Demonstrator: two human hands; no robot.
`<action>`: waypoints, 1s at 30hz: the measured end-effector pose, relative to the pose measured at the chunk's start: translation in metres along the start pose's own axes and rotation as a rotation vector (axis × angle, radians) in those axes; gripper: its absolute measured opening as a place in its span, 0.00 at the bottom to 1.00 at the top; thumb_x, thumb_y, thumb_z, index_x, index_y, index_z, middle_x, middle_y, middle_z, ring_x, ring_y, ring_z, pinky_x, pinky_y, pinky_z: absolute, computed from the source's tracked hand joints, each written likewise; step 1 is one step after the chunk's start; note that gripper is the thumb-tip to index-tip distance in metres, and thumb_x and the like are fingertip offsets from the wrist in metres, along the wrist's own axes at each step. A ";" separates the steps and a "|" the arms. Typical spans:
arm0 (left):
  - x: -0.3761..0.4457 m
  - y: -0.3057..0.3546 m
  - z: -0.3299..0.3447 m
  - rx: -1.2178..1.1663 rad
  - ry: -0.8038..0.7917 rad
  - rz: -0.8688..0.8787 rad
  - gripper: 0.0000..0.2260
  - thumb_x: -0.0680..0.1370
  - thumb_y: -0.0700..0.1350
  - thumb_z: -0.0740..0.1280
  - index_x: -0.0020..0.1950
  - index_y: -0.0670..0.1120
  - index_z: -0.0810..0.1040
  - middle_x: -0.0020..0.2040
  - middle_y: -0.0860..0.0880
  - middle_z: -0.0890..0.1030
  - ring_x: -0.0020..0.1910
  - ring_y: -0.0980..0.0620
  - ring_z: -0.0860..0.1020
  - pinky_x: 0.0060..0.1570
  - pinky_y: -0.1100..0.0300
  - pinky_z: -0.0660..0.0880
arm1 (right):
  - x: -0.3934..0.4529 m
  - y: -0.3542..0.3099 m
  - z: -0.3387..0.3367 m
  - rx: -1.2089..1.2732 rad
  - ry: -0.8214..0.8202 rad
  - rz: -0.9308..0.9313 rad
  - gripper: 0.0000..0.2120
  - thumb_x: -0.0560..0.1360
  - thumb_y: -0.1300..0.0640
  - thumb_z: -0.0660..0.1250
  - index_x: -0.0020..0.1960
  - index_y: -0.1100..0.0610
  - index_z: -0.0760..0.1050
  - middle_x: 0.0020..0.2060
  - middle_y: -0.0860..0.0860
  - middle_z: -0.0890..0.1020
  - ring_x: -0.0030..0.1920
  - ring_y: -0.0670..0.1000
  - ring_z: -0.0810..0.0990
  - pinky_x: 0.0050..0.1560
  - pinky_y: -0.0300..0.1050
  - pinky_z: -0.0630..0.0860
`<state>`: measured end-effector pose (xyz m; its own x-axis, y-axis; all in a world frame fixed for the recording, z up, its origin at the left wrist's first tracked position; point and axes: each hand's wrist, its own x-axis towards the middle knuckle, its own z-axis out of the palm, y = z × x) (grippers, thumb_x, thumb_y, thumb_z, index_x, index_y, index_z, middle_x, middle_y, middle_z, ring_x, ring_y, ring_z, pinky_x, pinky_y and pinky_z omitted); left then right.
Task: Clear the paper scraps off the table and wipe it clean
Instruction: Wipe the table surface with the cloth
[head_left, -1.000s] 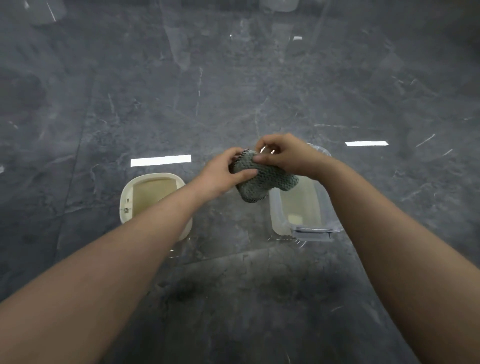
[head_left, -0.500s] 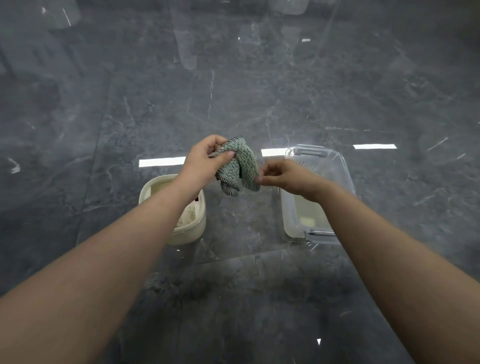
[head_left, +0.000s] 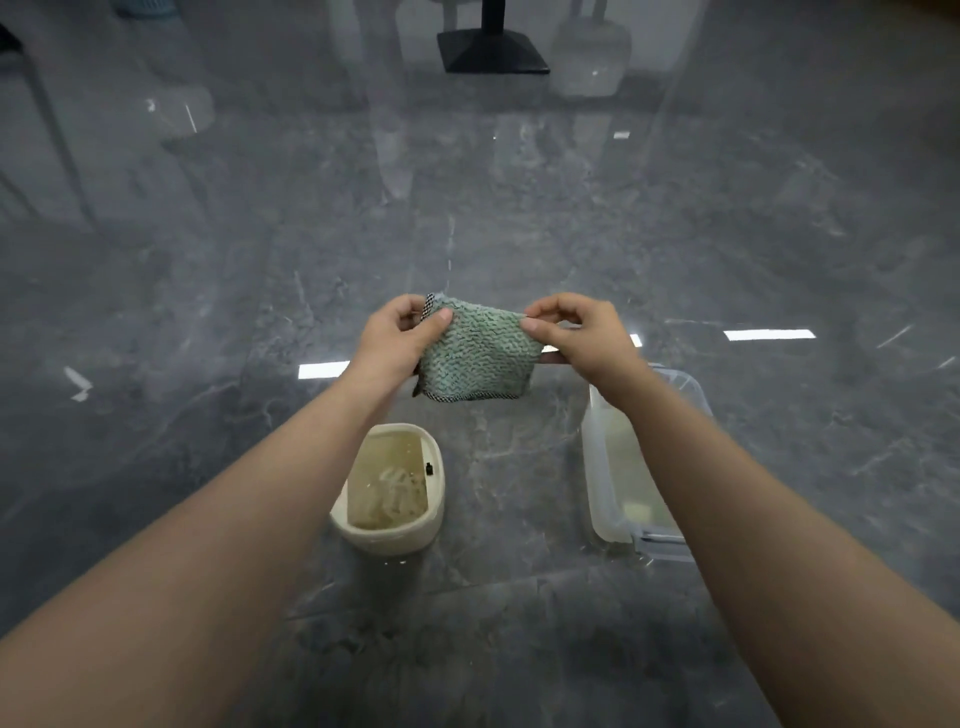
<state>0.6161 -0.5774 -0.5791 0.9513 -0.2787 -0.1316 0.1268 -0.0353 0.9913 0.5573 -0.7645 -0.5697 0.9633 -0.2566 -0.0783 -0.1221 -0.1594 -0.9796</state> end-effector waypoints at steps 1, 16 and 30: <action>0.004 0.010 -0.003 0.012 0.002 0.023 0.05 0.76 0.39 0.67 0.43 0.49 0.75 0.39 0.51 0.78 0.35 0.60 0.76 0.35 0.67 0.73 | 0.004 -0.008 0.000 0.013 -0.030 0.014 0.05 0.73 0.67 0.68 0.48 0.62 0.76 0.37 0.52 0.75 0.36 0.46 0.77 0.39 0.39 0.81; 0.021 0.245 -0.036 0.046 0.096 0.220 0.06 0.76 0.39 0.67 0.42 0.50 0.75 0.39 0.52 0.76 0.37 0.56 0.74 0.36 0.62 0.71 | 0.053 -0.221 0.007 0.096 0.137 -0.223 0.11 0.73 0.66 0.66 0.40 0.50 0.76 0.37 0.49 0.76 0.41 0.49 0.75 0.46 0.46 0.77; -0.049 0.591 -0.089 0.020 0.262 0.323 0.05 0.76 0.41 0.68 0.43 0.50 0.76 0.45 0.46 0.75 0.45 0.51 0.73 0.45 0.54 0.70 | 0.020 -0.608 -0.013 0.005 0.135 -0.422 0.10 0.71 0.62 0.70 0.39 0.47 0.78 0.34 0.46 0.79 0.39 0.50 0.78 0.51 0.57 0.79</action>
<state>0.6698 -0.4994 0.0126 0.9809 -0.0250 0.1930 -0.1932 -0.0054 0.9811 0.6476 -0.6848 0.0269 0.8888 -0.2918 0.3535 0.2770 -0.2723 -0.9215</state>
